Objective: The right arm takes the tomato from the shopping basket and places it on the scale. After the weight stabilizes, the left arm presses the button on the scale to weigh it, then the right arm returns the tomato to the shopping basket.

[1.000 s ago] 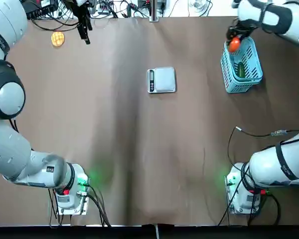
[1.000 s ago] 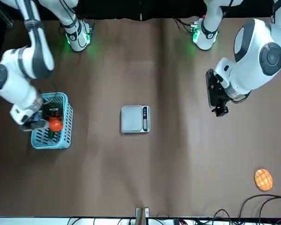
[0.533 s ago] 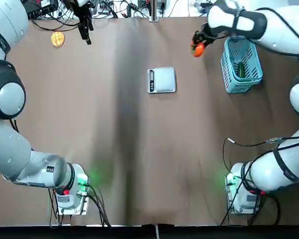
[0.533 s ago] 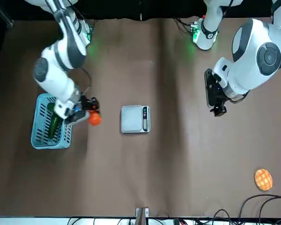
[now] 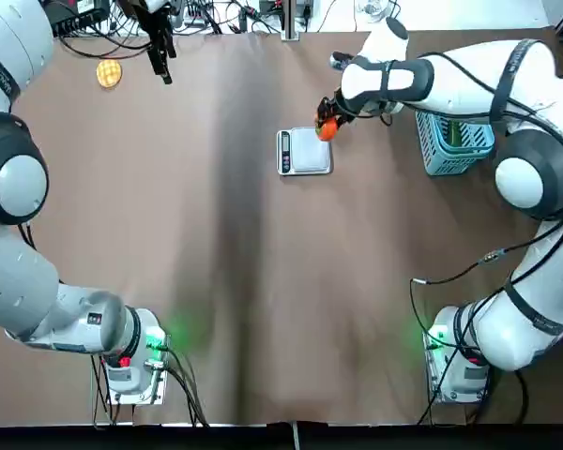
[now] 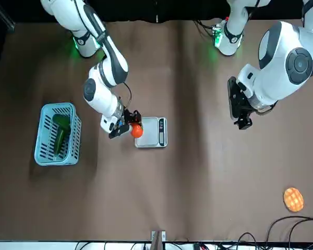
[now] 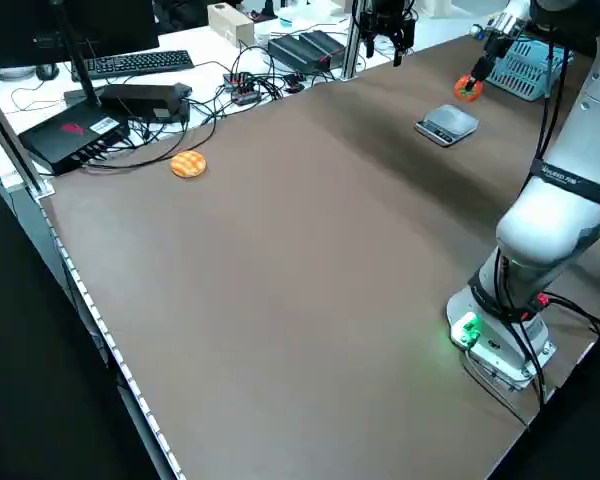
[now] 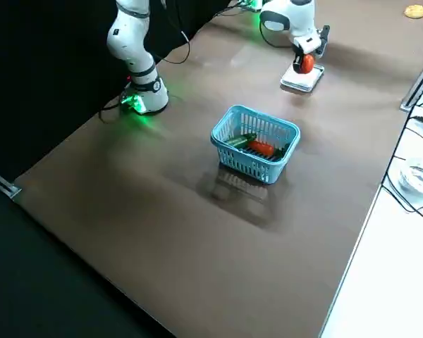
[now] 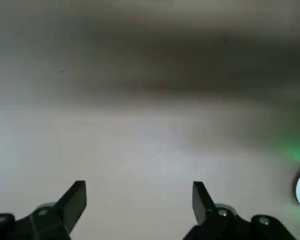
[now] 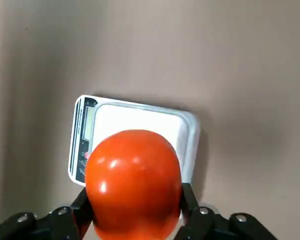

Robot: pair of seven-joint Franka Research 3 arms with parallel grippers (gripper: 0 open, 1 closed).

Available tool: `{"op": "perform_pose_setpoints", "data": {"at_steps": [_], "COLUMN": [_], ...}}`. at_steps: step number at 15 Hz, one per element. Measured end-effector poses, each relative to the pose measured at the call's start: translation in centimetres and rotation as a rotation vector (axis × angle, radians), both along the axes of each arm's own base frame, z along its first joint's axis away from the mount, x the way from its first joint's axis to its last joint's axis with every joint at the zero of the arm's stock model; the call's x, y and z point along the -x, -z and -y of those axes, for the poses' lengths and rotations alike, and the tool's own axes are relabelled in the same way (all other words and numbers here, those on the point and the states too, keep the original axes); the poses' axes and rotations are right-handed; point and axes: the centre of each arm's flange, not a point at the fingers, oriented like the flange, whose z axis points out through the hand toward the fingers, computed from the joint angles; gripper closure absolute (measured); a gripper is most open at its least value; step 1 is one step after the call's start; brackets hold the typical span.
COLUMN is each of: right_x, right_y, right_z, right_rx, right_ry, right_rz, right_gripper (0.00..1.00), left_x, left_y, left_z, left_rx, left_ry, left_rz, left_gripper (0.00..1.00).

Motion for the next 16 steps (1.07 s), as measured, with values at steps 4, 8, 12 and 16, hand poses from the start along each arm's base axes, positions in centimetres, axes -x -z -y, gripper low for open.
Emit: {"op": "perform_pose_setpoints", "data": {"at_steps": [4,8,12,16], "right_x": [0.5,0.6,-0.2,-0.9], "right_y": [1.7,2.8,4.3,5.4], "right_z": [-0.5,-0.5,-0.9,-1.4], "right_rx": [-0.096,-0.144,-0.148,-0.153], "right_ry": [-0.035,-0.051,-0.054,-0.054], "right_rz": [-0.023,-0.025,-0.033,-0.037], "right_gripper": [0.29,0.29,0.29,0.29], "left_x": [0.0,0.0,0.0,0.0], "left_y": [0.1,0.1,0.1,0.1], "left_z": [0.0,-0.1,-0.1,-0.2], "left_rx": [0.0,0.0,0.0,0.0], "left_ry": [0.0,-0.002,-0.002,-0.003], "left_rz": [-0.001,-0.002,-0.002,-0.002], "left_gripper": [0.06,0.06,0.06,0.06]}}
